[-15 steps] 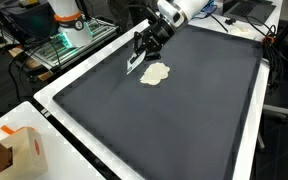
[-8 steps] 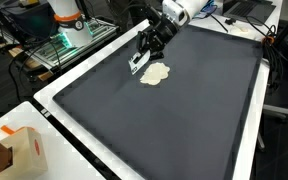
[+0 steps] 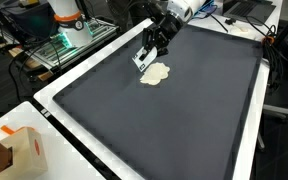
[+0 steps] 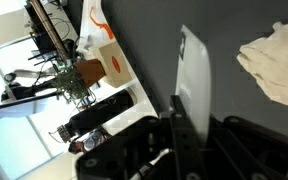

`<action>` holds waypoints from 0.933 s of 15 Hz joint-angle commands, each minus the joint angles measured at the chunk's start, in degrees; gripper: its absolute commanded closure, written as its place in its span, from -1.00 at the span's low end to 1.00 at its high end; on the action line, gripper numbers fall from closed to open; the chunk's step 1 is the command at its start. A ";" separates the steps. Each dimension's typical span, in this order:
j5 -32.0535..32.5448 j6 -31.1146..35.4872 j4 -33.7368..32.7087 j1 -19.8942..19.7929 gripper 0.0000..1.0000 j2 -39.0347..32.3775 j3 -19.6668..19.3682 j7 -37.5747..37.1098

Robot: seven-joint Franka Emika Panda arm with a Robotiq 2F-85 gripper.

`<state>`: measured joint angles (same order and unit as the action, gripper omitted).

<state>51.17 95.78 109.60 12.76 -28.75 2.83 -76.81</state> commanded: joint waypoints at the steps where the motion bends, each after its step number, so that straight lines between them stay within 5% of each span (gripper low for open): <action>1: 2.01 1.69 2.82 0.07 0.98 2.57 1.17 2.83; 14: 3.84 10.57 12.10 -1.12 0.98 14.09 3.70 12.38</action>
<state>53.56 101.96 116.66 12.76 -19.68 5.84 -66.91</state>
